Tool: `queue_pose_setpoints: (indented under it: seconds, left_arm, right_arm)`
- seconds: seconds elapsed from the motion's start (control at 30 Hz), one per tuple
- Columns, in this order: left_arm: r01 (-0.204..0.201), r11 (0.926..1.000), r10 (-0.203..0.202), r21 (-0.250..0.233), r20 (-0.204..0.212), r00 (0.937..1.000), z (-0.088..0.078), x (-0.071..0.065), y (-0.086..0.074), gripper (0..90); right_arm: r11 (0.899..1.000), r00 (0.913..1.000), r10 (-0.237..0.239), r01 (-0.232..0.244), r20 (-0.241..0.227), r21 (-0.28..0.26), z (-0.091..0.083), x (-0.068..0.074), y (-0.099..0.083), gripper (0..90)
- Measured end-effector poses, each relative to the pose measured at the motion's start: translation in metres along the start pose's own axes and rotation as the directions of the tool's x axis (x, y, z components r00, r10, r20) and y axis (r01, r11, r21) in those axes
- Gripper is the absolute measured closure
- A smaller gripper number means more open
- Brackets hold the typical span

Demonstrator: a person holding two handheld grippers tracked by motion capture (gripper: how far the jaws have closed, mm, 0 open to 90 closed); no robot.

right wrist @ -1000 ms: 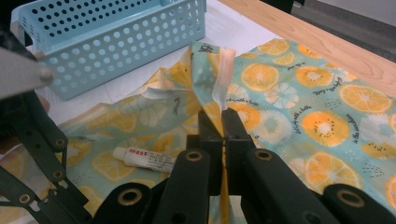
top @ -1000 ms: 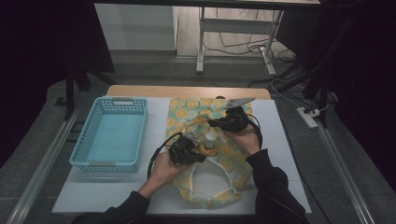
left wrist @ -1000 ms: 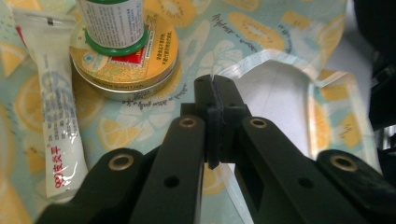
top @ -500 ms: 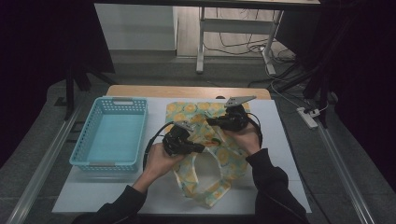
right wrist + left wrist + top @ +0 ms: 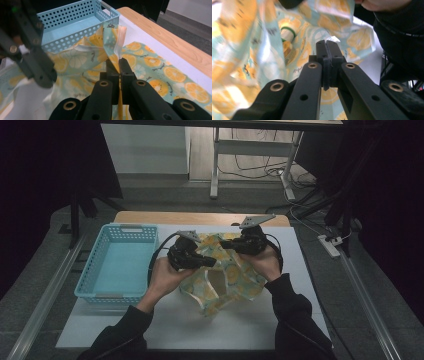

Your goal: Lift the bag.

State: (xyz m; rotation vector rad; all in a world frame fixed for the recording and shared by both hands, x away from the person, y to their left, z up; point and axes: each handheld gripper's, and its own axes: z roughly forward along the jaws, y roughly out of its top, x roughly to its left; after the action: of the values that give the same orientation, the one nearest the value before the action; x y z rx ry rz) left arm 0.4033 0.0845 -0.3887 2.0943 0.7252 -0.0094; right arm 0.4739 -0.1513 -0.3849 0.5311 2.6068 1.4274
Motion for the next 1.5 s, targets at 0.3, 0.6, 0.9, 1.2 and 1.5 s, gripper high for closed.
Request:
queue_pose_setpoints:
  seconds: [0.3, 0.6, 0.9, 1.2, 1.5]
  left_arm:
    - [-0.013, 0.9989, 0.012, -0.044, -0.027, 0.9996, -0.029, 0.009, 0.032, 90.0]
    - [-0.061, 0.995, 0.056, -0.079, -0.06, 0.9966, -0.05, 0.004, 0.064, 90.0]
    - [-0.085, 0.9884, 0.075, -0.126, -0.086, 0.9935, -0.069, -0.001, 0.089, 90.0]
    - [-0.098, 0.9815, 0.082, -0.165, -0.104, 0.9912, -0.085, -0.005, 0.105, 90.0]
    - [-0.124, 0.9734, 0.098, -0.193, -0.139, 0.9855, -0.1, -0.011, 0.126, 90.0]
  right_arm:
    - [1.0, 0.9995, -0.029, 0.029, 0.016, -0.008, -0.016, 0.005, 0.022, 89.8]
    - [0.997, 0.9972, -0.066, 0.067, 0.035, -0.024, -0.034, 0.011, 0.05, 89.9]
    - [0.993, 0.993, -0.102, 0.105, 0.059, -0.047, -0.051, 0.018, 0.075, 89.9]
    - [0.99, 0.9899, -0.12, 0.125, 0.075, -0.071, -0.063, 0.021, 0.093, 89.8]
    - [0.985, 0.9872, -0.125, 0.135, 0.099, -0.105, -0.074, 0.025, 0.112, 89.9]
